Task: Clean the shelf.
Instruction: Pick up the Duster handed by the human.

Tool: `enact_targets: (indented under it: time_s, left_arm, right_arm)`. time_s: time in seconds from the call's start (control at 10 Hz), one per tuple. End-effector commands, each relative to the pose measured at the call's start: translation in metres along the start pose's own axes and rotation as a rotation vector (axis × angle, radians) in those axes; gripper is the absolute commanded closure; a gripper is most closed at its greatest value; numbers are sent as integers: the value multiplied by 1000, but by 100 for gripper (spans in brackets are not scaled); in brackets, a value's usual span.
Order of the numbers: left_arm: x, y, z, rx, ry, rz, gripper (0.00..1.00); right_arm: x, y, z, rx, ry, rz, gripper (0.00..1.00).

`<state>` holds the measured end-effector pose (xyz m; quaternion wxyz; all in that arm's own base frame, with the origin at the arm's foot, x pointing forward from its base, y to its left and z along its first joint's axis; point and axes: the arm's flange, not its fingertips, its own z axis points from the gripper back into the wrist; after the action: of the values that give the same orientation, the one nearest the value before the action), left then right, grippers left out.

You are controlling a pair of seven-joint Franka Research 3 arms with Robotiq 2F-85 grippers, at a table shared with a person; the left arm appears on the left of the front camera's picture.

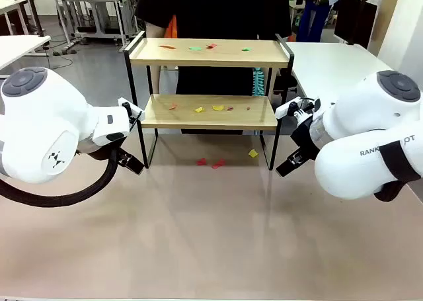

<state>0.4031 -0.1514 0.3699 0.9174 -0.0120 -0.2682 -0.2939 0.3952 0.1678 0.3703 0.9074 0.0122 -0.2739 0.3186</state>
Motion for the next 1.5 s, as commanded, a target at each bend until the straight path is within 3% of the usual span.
enact_targets:
  time_s: [0.0, 0.9, 1.0, 1.2, 1.3, 1.4]
  left_arm:
    - [0, 0, 0, 0, 0, 0, 0]
    - [0, 0, 0, 0, 0, 0, 0]
    - [0, 0, 0, 0, 0, 0, 0]
    - [21, 22, 39, -165, 13, -3, 0]
    - [27, 32, 58, -180, 27, -21, 0]
    - [32, 48, 87, -266, 37, -86, 0]
  right_arm:
    - [0, 0, 0, 0, 0, 0, 0]
    - [0, 0, 0, 0, 0, 1, 0]
    - [22, -2, 23, 7, -48, -5, 0]
    - [48, -20, 71, 43, -112, -38, 0]
    - [54, -33, 90, 69, -127, -50, 0]
    - [56, -53, 117, 121, -140, -37, 0]
